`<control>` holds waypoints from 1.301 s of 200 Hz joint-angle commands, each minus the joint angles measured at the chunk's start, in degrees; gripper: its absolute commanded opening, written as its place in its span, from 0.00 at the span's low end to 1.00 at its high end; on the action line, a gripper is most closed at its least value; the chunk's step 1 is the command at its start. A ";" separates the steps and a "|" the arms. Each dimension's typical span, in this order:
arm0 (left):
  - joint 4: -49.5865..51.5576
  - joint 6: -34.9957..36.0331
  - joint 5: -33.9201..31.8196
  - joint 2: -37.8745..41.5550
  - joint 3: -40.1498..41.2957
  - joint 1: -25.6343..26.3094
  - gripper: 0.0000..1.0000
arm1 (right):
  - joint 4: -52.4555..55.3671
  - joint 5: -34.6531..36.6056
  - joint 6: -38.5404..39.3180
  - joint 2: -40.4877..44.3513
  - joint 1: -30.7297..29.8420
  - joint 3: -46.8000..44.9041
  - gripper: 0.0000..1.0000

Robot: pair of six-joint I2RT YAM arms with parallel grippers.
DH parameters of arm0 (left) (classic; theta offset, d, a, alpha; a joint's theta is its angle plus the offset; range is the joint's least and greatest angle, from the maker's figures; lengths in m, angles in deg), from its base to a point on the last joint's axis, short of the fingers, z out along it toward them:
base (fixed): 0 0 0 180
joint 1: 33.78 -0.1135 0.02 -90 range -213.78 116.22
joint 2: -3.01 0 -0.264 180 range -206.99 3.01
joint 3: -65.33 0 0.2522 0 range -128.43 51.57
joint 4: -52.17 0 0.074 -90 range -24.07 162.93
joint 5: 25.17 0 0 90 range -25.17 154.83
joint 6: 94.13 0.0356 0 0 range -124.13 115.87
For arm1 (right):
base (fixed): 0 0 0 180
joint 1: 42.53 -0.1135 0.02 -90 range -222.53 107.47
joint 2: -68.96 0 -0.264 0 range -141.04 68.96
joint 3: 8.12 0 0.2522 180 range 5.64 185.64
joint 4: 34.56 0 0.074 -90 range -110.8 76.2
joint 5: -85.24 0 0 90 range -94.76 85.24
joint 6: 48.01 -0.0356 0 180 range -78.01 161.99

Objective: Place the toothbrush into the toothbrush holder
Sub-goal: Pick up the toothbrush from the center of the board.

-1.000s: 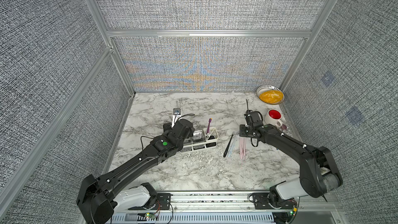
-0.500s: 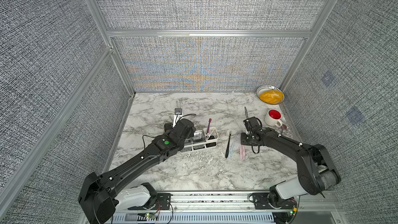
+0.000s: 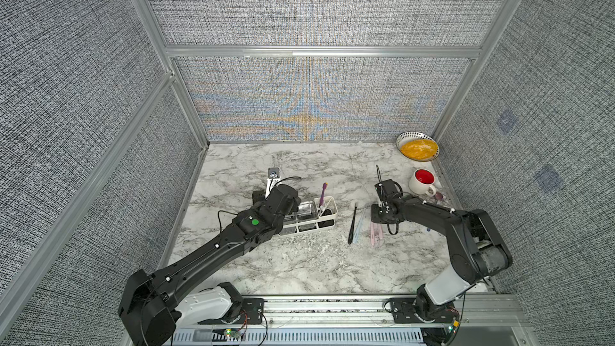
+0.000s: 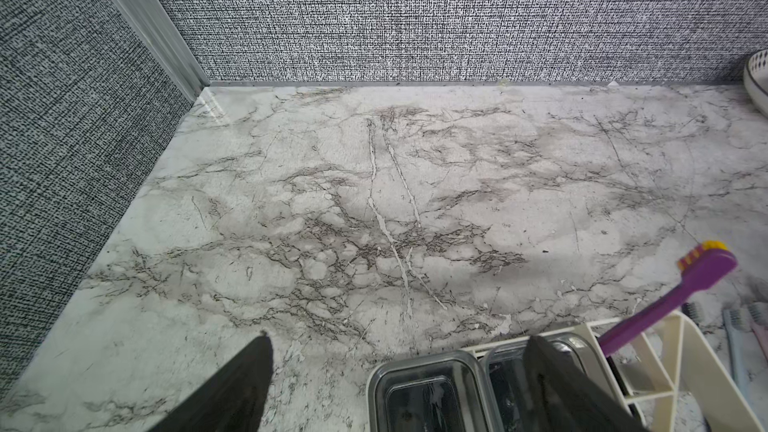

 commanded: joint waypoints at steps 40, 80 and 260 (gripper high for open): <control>-0.38 0.39 -0.01 -0.24 -0.04 -0.01 0.96 | 0.85 0.30 1.26 -0.89 0.32 1.34 0.22; -0.16 0.39 0.04 -0.27 0.04 0.01 0.96 | -0.16 -0.15 1.10 -0.89 0.81 0.91 0.06; -1.85 0.21 15.31 -3.32 -8.47 -1.32 0.96 | -32.11 2.32 7.22 22.11 -19.59 2.87 0.00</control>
